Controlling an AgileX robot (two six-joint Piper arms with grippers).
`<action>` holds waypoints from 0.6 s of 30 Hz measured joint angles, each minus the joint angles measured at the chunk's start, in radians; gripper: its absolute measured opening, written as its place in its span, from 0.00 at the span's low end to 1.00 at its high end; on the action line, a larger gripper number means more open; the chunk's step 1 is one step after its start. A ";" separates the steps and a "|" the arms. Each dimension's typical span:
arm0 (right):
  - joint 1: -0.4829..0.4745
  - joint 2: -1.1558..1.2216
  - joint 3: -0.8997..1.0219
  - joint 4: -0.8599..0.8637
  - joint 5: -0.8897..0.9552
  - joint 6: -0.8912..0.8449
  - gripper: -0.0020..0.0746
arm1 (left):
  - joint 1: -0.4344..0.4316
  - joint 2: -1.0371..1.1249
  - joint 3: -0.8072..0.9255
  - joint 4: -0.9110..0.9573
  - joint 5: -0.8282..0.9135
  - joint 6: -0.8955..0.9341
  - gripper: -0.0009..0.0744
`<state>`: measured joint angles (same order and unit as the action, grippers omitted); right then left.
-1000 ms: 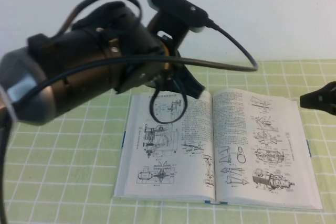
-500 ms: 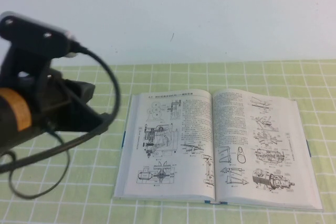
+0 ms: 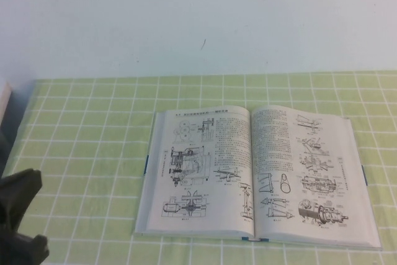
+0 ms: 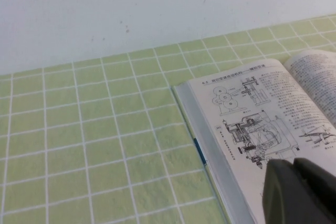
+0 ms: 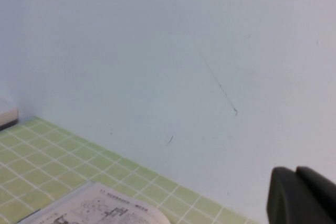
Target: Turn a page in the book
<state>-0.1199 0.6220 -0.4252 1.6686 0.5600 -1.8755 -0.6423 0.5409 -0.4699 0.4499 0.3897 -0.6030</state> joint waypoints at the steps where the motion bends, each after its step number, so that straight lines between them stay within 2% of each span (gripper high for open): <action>1: 0.000 -0.029 0.008 0.000 0.000 0.000 0.02 | 0.000 -0.035 0.020 0.007 0.000 -0.025 0.01; 8: 0.000 -0.138 0.071 0.000 -0.015 0.020 0.02 | 0.000 -0.190 0.149 0.019 0.000 -0.118 0.01; 18: 0.000 -0.138 0.094 0.002 -0.030 0.030 0.02 | 0.000 -0.202 0.157 0.046 -0.003 -0.118 0.01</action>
<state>-0.1199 0.4843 -0.3314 1.6708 0.5303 -1.8458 -0.6423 0.3388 -0.3126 0.4961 0.3871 -0.7212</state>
